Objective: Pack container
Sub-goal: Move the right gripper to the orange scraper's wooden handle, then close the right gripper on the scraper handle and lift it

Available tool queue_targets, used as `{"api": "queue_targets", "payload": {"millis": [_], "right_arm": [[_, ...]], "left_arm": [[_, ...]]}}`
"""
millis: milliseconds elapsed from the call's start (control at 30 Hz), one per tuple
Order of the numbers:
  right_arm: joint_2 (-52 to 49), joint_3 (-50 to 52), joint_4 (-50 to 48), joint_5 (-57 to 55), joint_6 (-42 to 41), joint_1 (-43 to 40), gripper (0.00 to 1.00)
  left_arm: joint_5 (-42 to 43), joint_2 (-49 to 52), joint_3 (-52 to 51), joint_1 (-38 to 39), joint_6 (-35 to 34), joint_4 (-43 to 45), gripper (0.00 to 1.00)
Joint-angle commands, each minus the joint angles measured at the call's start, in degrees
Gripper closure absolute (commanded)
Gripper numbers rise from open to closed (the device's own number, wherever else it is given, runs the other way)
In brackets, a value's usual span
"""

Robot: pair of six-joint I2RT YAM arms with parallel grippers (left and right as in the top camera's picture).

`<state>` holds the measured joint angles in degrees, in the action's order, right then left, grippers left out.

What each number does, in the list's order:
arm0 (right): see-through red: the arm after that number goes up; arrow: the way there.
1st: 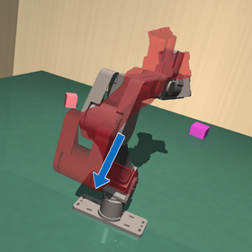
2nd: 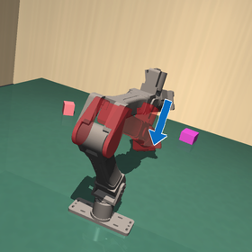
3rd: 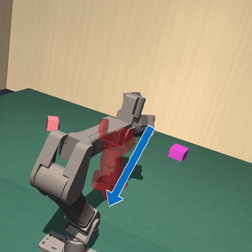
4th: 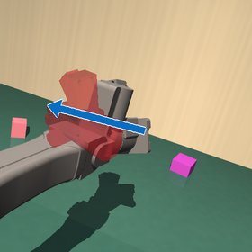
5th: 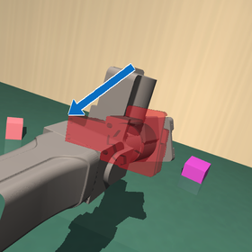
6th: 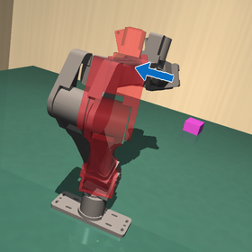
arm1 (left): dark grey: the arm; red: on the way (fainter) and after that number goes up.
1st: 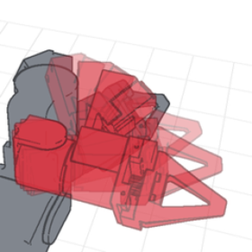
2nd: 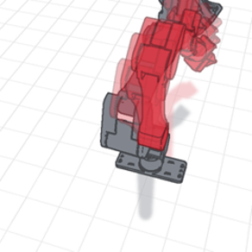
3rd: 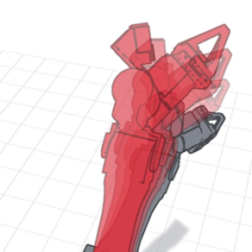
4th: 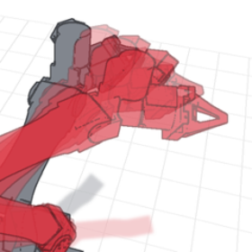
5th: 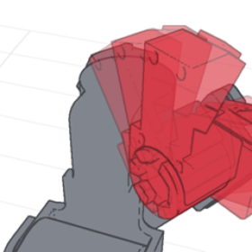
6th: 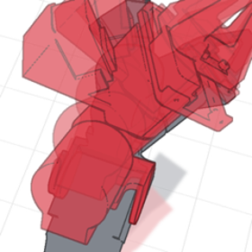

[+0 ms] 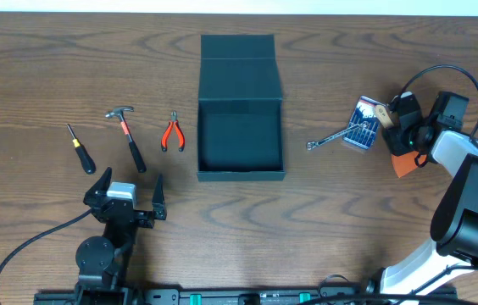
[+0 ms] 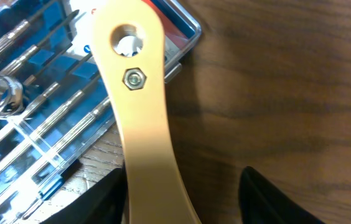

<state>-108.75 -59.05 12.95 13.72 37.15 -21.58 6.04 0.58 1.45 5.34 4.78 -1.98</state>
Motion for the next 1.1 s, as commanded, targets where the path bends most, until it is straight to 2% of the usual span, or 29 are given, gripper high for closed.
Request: {"api": "queue_targets", "payload": {"millis": [0,333,633,1067], "right_arm": [[-1.2,-0.52,0.13,-0.13,0.35,-0.24,0.53],[-1.2,-0.52,0.07,-0.13,-0.37,-0.24,0.73],[-1.2,-0.52,-0.15,-0.13,-1.86,-0.24,0.77],[-1.11,-0.57,-3.67,-0.11,-10.93,-0.24,0.86]], "left_arm": [[1.22,-0.35,-1.22,0.04,0.57,-1.57,0.01],[1.25,-0.35,-1.22,0.04,0.57,-1.57,0.01],[1.22,-0.35,-1.22,0.04,0.57,-1.57,0.01],[1.22,-0.35,-1.22,0.04,0.57,-1.57,0.01]]}}
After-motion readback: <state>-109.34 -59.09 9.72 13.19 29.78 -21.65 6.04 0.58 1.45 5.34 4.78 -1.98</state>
